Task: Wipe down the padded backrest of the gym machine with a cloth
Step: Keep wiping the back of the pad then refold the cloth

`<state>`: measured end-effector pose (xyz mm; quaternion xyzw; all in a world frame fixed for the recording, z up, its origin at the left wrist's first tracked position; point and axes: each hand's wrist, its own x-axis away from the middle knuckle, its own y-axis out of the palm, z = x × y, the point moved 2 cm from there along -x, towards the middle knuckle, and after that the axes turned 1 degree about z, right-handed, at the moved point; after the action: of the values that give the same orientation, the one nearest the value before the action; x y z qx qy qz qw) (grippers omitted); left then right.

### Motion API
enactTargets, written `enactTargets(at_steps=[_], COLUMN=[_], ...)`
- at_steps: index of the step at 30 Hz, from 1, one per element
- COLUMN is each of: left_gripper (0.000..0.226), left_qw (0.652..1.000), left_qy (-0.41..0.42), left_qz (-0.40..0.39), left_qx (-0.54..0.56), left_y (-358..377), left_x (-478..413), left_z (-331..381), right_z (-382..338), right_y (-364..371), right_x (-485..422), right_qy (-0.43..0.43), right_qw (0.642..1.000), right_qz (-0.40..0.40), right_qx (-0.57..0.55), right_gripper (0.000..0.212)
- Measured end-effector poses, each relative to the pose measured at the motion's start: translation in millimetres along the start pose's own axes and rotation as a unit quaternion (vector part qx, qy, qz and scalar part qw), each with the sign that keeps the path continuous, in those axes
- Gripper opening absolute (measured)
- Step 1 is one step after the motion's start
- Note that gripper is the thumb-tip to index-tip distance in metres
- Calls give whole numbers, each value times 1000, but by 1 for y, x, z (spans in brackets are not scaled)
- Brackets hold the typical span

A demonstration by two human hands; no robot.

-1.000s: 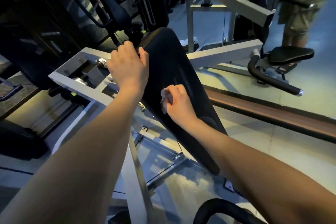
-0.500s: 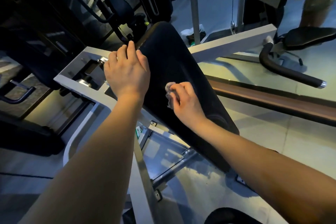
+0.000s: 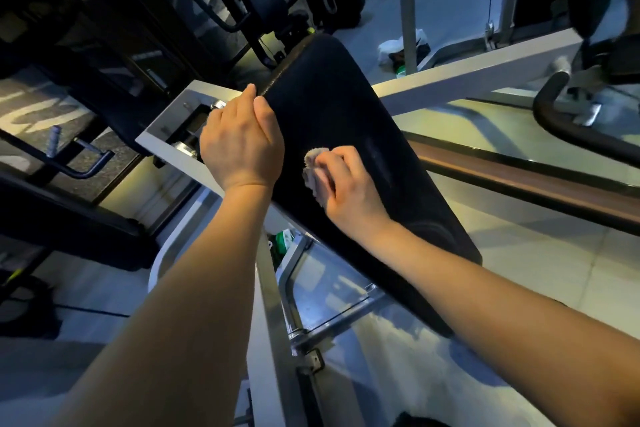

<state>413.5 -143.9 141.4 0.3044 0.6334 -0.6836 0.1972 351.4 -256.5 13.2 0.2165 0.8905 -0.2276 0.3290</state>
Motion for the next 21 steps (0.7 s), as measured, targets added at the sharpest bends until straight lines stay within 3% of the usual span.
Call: enactTargets(at_steps=[3,7,9,11,14,17,19,21], left_gripper=[50,54,54,54,55,56,54,53], left_qw=[1000,1000,1000,999,999,999,999,999], left_qy=[-2,7,4,-1,-5,1,4,3], left_qz=[1,12,25,34,30,30,36,43], left_qx=[5,9,13,18,23,31,31,32], left_y=[-2,-1,0,0,1,3,4,5], left_x=[-1,0,0,1,1,1,1,1], left_z=[1,0,0,0,-2,-3,-4,-5], right_z=[18,39,33,13,-13,2,18,28], right_y=[-10,-18,-15,-7,1,-6,-10,-13], right_x=[-43,-99,-95,-67,-19,-45,-82,-114], right_qy=[-43,120,160,126,-29,-122,-68,48], right_qw=[997,987,977,986,999,989,993,990], right_qz=[-11,86,123,101,-12,-50,9,93], right_qx=[58,70,61,31,-5,61,99,94], right_gripper=[22,18,17,20,26,29,28,22])
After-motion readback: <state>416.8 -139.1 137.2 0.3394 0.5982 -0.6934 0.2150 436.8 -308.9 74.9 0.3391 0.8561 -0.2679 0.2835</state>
